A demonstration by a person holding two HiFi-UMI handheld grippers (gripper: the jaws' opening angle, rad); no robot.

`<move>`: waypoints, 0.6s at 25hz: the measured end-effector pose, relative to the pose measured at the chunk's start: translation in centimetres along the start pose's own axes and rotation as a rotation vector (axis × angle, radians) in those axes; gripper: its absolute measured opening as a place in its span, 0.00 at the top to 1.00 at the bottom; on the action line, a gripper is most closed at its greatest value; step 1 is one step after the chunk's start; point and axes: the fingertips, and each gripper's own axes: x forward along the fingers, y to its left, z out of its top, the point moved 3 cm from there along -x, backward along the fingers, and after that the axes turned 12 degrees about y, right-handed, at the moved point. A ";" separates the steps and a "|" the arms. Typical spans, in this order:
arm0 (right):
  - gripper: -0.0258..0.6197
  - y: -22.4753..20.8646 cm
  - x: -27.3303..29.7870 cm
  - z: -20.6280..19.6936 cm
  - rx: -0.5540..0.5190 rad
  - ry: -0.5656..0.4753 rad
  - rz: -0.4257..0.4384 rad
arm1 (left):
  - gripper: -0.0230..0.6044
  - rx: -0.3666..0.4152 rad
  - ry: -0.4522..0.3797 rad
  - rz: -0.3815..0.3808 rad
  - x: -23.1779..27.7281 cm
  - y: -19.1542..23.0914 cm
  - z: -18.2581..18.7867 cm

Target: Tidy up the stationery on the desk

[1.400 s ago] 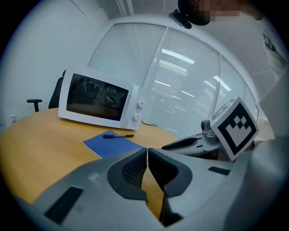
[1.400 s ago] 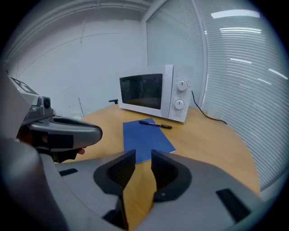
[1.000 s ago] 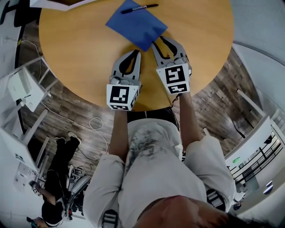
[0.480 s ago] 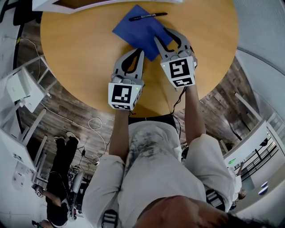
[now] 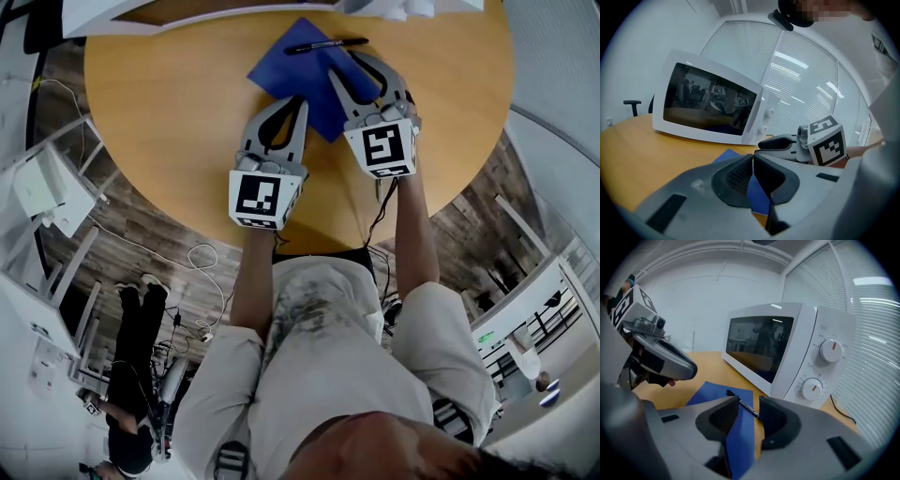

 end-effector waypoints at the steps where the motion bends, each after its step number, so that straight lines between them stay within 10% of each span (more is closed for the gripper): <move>1: 0.66 0.0 0.3 0.0 -0.005 -0.006 0.000 | 0.94 -0.002 0.002 -0.002 0.1 0.2 0.0; 15: 0.56 -1.4 5.2 0.5 -0.015 0.108 0.157 | 0.94 -0.027 0.032 -0.021 1.3 2.2 -0.7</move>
